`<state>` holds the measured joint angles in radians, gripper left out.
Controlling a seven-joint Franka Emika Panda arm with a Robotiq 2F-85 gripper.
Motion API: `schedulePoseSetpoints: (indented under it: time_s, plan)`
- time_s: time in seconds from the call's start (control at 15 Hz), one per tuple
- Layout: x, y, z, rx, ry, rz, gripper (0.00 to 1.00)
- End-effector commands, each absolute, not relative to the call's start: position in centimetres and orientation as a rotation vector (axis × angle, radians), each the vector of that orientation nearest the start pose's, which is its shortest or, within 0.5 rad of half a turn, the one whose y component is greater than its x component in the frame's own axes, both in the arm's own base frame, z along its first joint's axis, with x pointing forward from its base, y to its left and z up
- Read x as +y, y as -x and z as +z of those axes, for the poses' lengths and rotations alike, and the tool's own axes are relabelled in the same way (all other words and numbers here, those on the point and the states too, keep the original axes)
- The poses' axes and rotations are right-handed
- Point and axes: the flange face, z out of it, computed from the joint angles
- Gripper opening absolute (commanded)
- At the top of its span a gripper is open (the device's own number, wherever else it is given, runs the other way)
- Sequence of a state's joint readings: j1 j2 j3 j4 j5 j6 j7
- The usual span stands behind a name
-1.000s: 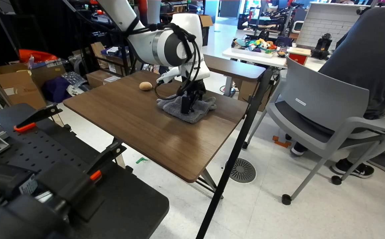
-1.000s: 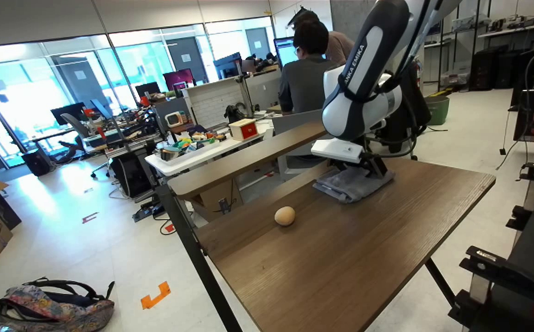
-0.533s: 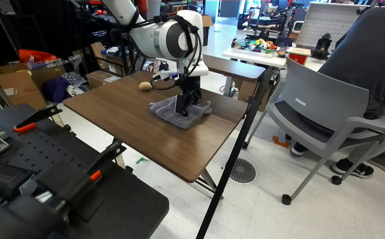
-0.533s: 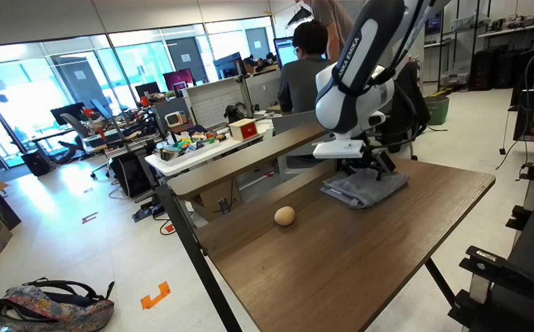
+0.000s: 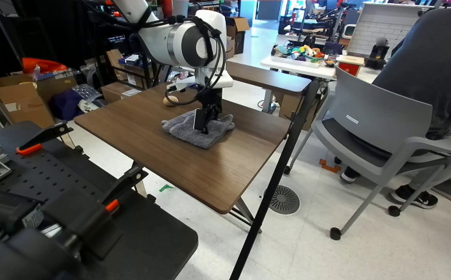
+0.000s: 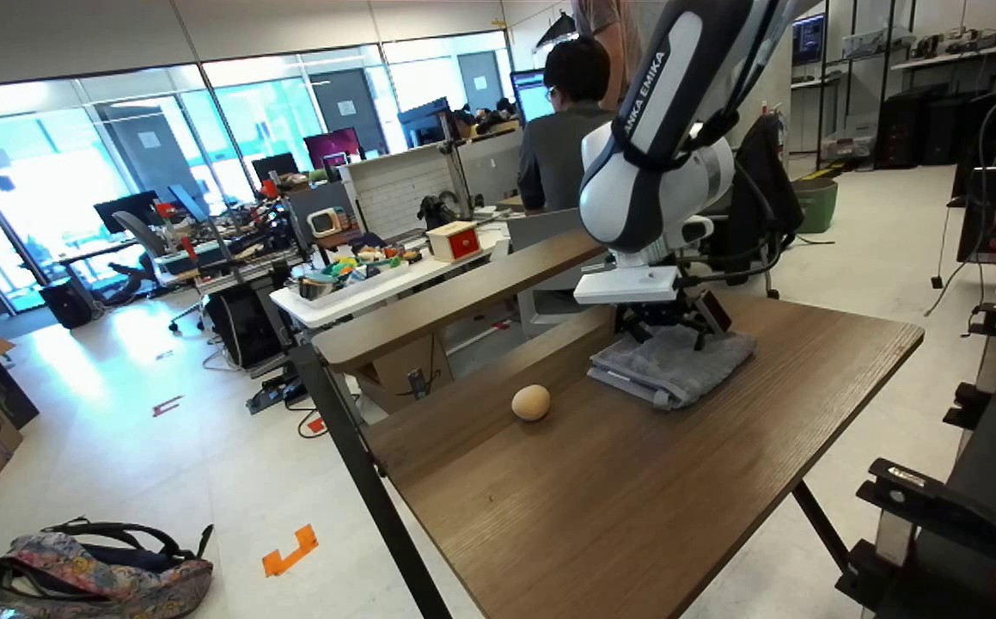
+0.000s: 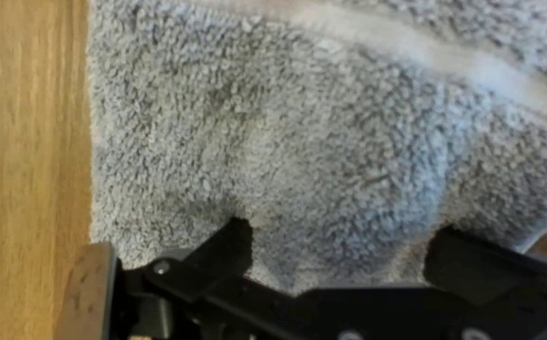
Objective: Wipe the table with the towel then move the plush toy
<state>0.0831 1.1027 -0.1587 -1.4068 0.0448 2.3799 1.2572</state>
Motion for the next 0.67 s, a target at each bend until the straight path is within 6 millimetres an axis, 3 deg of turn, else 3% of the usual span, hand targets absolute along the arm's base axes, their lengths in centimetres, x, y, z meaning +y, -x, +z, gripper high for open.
schedulePoseSetpoints:
  time_s: [0.0, 0.27, 0.6]
  plan:
    - [-2.2, -67.2, 4.6, 1.852, 2.605, 0.032, 1.00]
    - [-1.0, -65.0, 5.9, 1.678, 2.644, 0.037, 1.00]
    - [0.2, -60.6, 6.3, 1.491, 2.738, 0.127, 1.00]
